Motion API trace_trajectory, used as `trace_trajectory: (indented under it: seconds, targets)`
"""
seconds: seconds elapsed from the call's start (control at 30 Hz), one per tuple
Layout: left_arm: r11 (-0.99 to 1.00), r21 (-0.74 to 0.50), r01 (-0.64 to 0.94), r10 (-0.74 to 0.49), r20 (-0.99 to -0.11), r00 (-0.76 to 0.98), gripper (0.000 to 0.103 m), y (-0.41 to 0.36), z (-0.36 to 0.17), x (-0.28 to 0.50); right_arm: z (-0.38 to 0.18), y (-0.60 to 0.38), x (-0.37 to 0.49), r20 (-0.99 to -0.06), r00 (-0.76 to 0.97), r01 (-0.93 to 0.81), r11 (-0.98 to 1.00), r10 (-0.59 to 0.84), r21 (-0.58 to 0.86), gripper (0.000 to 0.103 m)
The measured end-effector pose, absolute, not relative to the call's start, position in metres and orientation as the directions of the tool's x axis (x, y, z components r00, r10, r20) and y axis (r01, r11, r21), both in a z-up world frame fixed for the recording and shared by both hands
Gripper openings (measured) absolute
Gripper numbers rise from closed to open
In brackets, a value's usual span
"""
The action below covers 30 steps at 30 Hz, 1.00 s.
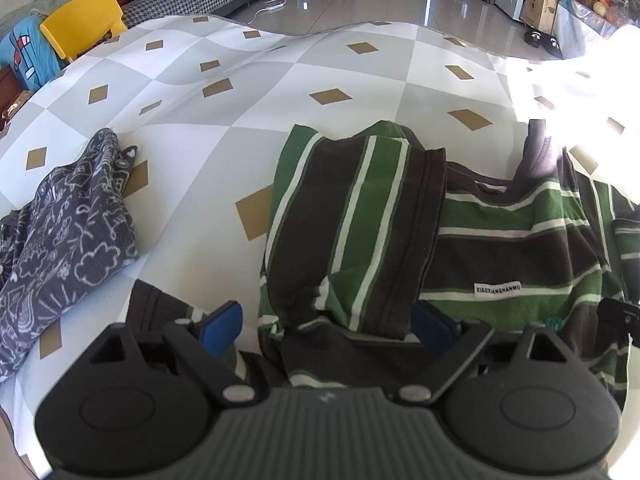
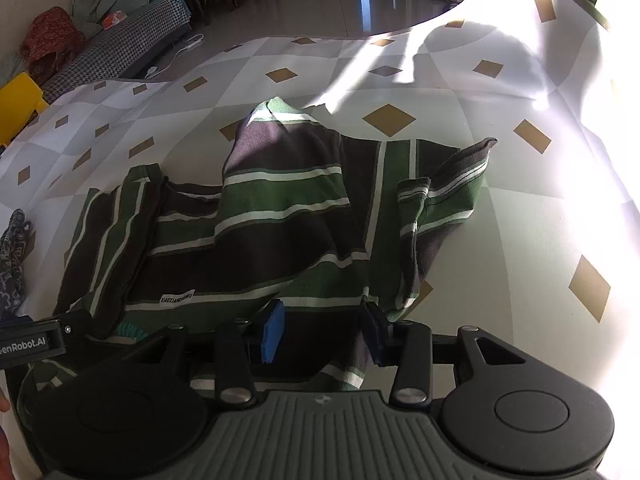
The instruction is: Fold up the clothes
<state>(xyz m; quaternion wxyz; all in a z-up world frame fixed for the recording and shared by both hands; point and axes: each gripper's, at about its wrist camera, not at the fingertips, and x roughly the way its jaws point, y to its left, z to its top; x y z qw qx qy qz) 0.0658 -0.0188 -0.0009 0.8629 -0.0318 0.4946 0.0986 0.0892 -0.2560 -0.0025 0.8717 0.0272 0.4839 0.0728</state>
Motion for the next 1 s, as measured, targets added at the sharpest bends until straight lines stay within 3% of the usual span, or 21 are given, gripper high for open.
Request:
trace_trajectory:
  seconds: [0.47, 0.67, 1.0]
  targets:
    - [0.973, 0.034, -0.230, 0.150, -0.850, 0.505, 0.094, -0.019, -0.002, 0.022, -0.002, -0.237, 0.043, -0.840, 0.481, -0.183, 0.966, 0.252, 0.184, 0.043]
    - [0.966, 0.054, -0.251, 0.174, -0.858, 0.483, 0.095, -0.021, -0.015, 0.011, -0.019, -0.225, 0.032, -0.868, 0.447, -0.228, 0.966, 0.216, 0.123, 0.048]
    - [0.957, 0.037, -0.287, 0.170, -0.875, 0.454, 0.100, -0.024, -0.038, -0.002, -0.029, -0.215, 0.012, -0.833, 0.527, -0.289, 0.957, 0.167, 0.009, 0.050]
